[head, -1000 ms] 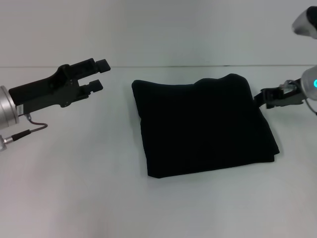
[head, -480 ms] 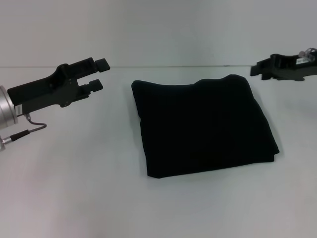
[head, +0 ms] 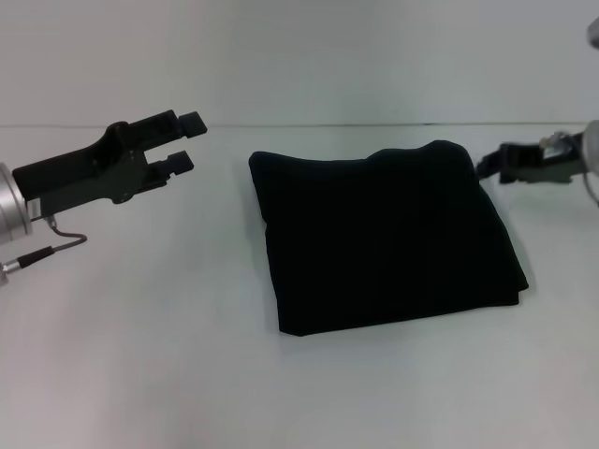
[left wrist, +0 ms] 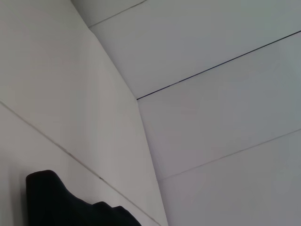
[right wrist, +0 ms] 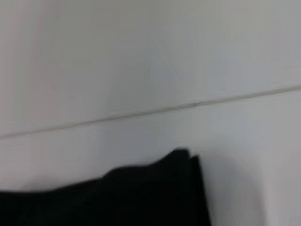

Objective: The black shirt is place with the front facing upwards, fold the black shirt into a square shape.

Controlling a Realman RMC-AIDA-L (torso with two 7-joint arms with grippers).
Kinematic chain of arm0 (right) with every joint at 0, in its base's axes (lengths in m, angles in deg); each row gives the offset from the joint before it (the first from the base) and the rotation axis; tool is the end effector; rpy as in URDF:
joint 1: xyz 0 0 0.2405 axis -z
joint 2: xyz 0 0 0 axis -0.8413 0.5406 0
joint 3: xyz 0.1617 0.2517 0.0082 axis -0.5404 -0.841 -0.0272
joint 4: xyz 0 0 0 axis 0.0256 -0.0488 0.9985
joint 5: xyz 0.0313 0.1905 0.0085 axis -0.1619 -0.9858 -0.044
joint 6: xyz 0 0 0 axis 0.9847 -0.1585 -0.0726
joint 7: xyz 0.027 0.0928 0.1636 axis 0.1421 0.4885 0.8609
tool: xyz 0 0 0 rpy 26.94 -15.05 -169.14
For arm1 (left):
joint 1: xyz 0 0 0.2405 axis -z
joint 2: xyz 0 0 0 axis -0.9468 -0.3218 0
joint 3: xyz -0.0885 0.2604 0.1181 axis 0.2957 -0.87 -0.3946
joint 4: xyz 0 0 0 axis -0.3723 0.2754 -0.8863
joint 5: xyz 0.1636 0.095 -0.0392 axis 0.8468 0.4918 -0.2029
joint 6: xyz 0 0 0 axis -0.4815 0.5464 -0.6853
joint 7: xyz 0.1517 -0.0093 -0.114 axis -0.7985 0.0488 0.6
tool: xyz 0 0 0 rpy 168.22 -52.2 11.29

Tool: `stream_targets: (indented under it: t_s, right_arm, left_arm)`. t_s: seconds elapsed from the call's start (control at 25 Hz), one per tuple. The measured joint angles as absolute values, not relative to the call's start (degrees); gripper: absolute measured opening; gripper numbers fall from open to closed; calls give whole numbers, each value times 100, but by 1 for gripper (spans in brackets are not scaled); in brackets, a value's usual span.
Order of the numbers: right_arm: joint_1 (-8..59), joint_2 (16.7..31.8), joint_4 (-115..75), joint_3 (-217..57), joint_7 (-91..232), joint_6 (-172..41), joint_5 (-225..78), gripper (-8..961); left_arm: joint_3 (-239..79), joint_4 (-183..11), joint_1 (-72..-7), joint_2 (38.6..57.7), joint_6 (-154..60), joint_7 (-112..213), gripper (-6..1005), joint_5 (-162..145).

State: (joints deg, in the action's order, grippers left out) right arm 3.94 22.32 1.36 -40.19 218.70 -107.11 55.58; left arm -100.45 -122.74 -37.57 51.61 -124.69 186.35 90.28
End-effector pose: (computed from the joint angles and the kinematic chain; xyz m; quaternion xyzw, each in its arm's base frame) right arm 0.2818 0.5098 -0.0272 -0.7392 0.5924 0.0643 0.3138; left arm -0.2594 0.4045 -0.0061 -0.6680 -0.6235 -0.4000 0.0712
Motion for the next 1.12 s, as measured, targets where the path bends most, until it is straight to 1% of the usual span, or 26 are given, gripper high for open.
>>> stream_targets:
  t_s: [0.12, 0.24, 0.28, 0.32, 0.36, 0.44, 0.52, 0.68, 0.92, 1.0, 1.12]
  right_arm:
    - [562, 2113, 588, -4290, 21851, -11247, 5305, 410]
    - [885, 2002, 1204, -4672, 21512, -12172, 4610, 413]
    - [977, 1946, 1302, -4786, 21420, -12385, 4383, 415]
    - [1067, 1858, 1374, -4903, 21358, -12657, 4140, 416]
    - [1122, 1781, 1407, -4976, 21351, -12822, 3976, 417]
    - [1196, 1611, 1401, -5084, 21418, -13111, 3798, 464]
    - [1233, 1499, 1383, -5186, 21470, -13271, 3730, 511]
    - [1261, 1455, 1408, -5401, 21477, -13486, 3698, 605]
    - [1226, 1476, 1374, -5450, 21456, -13548, 3684, 761]
    - [1226, 1479, 1367, -5452, 21454, -13553, 3682, 761]
    - [1240, 1479, 1367, -5460, 21457, -13565, 3672, 762]
  left_arm:
    - [-10057, -12303, -3778, 5144, -12702, 18635, 753, 9142]
    - [-10044, -12335, -3797, 5082, -13190, 18732, 753, 9581]
    - [-10039, -12349, -3805, 5067, -13360, 18804, 752, 9779]
    - [-10039, -12365, -3819, 5065, -13515, 18890, 750, 9974]
    - [-10049, -12375, -3841, 5075, -13647, 18975, 749, 10147]
    - [-10104, -12372, -3921, 5143, -13808, 19133, 746, 10366]
    - [-10256, -12336, -4006, 5246, -13851, 19260, 743, 10432]
    - [-10526, -12124, -4106, 5380, -13636, 19360, 738, 10442]
    - [-10601, -11494, -4029, 5446, -12929, 19319, 730, 10453]
    - [-10611, -11397, -3986, 5459, -12731, 19320, 727, 10471]
    - [-10621, -11259, -3909, 5463, -12487, 19323, 590, 10502]
